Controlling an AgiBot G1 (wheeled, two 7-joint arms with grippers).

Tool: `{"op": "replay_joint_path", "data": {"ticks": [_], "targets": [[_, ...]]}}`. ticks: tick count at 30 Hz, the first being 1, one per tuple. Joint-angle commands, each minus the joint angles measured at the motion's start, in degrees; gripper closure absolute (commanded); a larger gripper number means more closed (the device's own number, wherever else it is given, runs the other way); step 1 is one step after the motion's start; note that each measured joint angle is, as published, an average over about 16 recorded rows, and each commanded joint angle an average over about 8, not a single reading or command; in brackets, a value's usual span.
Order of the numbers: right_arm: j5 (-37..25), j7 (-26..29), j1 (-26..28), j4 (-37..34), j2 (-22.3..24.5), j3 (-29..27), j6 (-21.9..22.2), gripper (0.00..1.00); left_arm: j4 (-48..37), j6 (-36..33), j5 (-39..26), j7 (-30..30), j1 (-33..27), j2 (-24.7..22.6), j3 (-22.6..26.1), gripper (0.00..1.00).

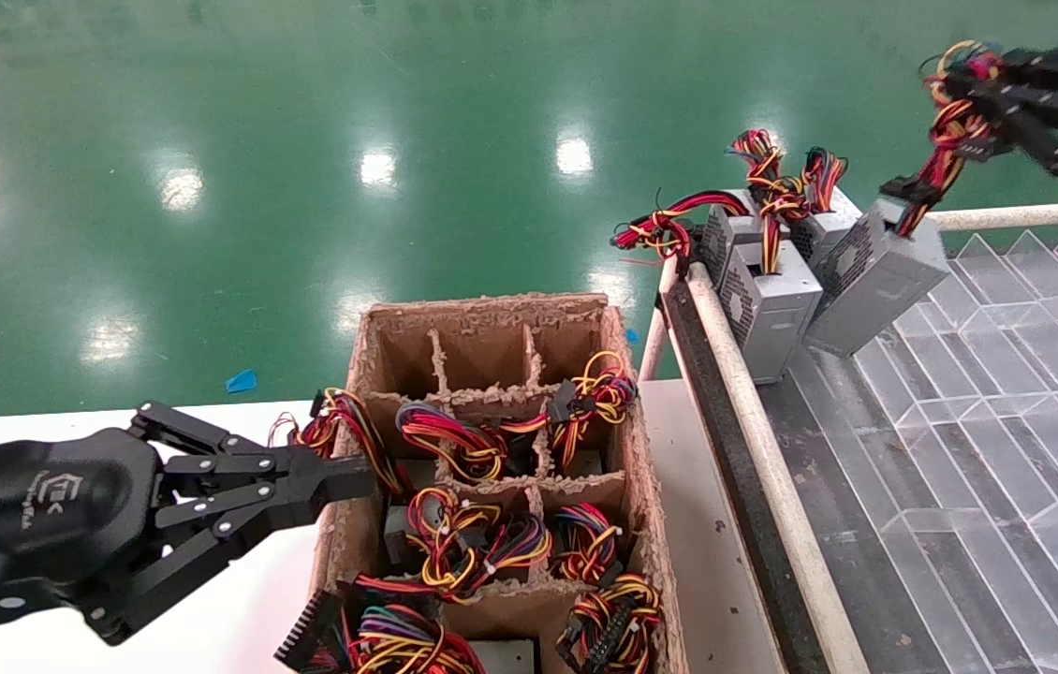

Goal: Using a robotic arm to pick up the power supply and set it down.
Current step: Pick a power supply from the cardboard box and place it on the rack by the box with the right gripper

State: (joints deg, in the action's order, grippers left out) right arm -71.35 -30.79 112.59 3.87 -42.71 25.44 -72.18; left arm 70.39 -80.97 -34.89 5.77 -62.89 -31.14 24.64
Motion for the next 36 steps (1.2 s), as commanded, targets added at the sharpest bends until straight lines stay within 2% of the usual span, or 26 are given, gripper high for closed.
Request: {"op": "replay_joint_path", "data": {"ticks": [1, 15, 29, 30, 36], "targets": [[0.21, -0.4, -0.64, -0.93, -0.62, -0.14, 0.62, 1.0, 0.0, 0.0, 0.0, 0.0, 0.0, 0.0, 0.0, 1.0], [-0.34, -2.6, -0.21, -2.57, -2.22, 0.19, 4.79, 1.0, 0.0, 0.0, 0.0, 0.0, 0.0, 0.0, 0.0, 1.0], [-0.38, -3.09, -1.92, -3.63, -5.95, 0.23, 4.87, 1.0, 0.0, 0.0, 0.0, 0.0, 0.0, 0.0, 0.0, 1.0], [-0.42, -3.05, -2.02, -3.71, -6.13, 0.25, 4.9, 0.93, 0.0, 0.0, 0.0, 0.0, 0.0, 0.0, 0.0, 1.0], [-0.75, -2.47, -2.3, -4.0, -6.95, 0.49, 4.71, 0.18, 0.0, 0.0, 0.0, 0.0, 0.0, 0.0, 0.0, 1.0]]}}
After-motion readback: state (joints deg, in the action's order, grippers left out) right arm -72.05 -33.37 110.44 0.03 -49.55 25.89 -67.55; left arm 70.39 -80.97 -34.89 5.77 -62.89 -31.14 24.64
